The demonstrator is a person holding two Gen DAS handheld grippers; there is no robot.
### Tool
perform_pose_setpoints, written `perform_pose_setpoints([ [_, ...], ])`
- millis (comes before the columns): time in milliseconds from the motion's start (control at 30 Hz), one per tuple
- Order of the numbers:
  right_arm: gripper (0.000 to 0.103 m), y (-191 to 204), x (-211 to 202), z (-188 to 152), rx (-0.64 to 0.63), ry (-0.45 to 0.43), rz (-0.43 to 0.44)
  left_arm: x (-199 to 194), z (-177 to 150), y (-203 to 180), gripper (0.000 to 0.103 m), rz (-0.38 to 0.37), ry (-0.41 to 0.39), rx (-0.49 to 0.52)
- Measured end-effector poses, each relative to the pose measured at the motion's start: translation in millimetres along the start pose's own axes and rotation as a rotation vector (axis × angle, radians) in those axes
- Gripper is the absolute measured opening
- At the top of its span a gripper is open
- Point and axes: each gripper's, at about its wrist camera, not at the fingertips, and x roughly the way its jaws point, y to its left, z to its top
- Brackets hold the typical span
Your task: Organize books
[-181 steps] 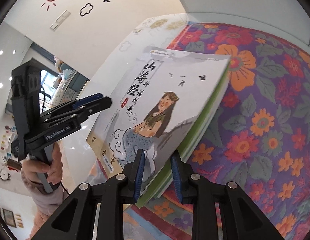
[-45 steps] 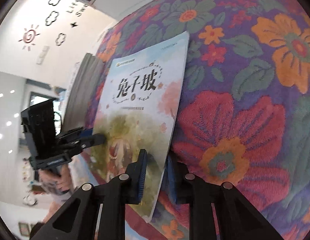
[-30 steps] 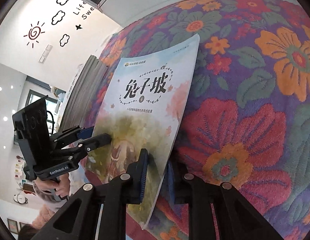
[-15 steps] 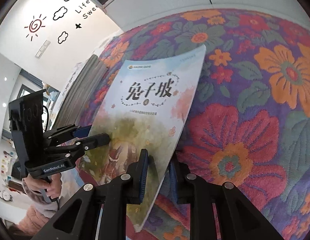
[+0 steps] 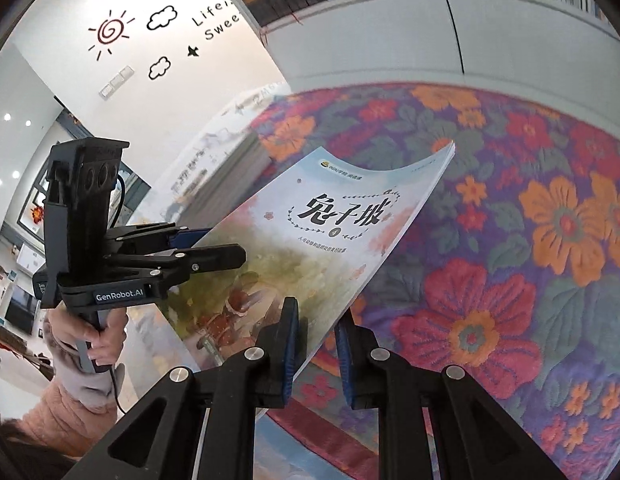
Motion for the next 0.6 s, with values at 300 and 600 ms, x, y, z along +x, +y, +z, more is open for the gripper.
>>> perform_pose_setpoints([
  [300,0.017,62.7,-15.2,50.8,-0.076,-0.054,0.000,-72.7,29.8,33.1,0.032,0.039,-0.103,-0.014],
  [600,0.019,152.1,20.4,103.6,-0.199,-0.056,0.074,-129.4,35.3,116.8,0.032,0.116,-0.144,-0.060],
])
